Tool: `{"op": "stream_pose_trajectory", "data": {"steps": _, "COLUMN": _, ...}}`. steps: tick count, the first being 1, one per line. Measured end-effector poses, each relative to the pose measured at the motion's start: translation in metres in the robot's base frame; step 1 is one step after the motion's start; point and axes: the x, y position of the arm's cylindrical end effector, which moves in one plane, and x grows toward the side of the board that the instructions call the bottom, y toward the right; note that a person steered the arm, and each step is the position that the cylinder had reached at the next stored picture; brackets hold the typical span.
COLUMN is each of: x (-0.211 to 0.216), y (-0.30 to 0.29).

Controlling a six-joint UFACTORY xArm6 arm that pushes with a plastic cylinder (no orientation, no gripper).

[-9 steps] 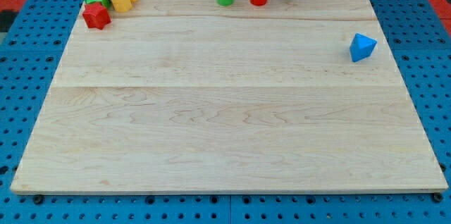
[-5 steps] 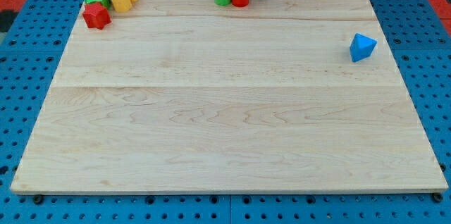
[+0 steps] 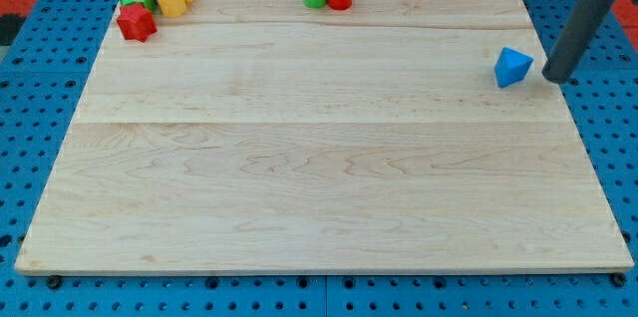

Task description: Place blue triangle to the bottom of the red circle

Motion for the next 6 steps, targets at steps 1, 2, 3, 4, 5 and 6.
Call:
{"op": "stream_pose_trajectory", "data": {"steps": 1, "x": 0.000, "y": -0.013}}
{"op": "stream_pose_trajectory", "data": {"steps": 2, "x": -0.013, "y": -0.023}}
{"op": "stream_pose_trajectory", "data": {"steps": 3, "x": -0.024, "y": -0.045}}
{"op": "stream_pose_trajectory", "data": {"steps": 4, "x": -0.034, "y": -0.062}}
{"op": "stream_pose_trajectory", "data": {"steps": 5, "x": -0.040, "y": -0.065}}
{"op": "stream_pose_trajectory", "data": {"steps": 6, "x": -0.052, "y": -0.064}}
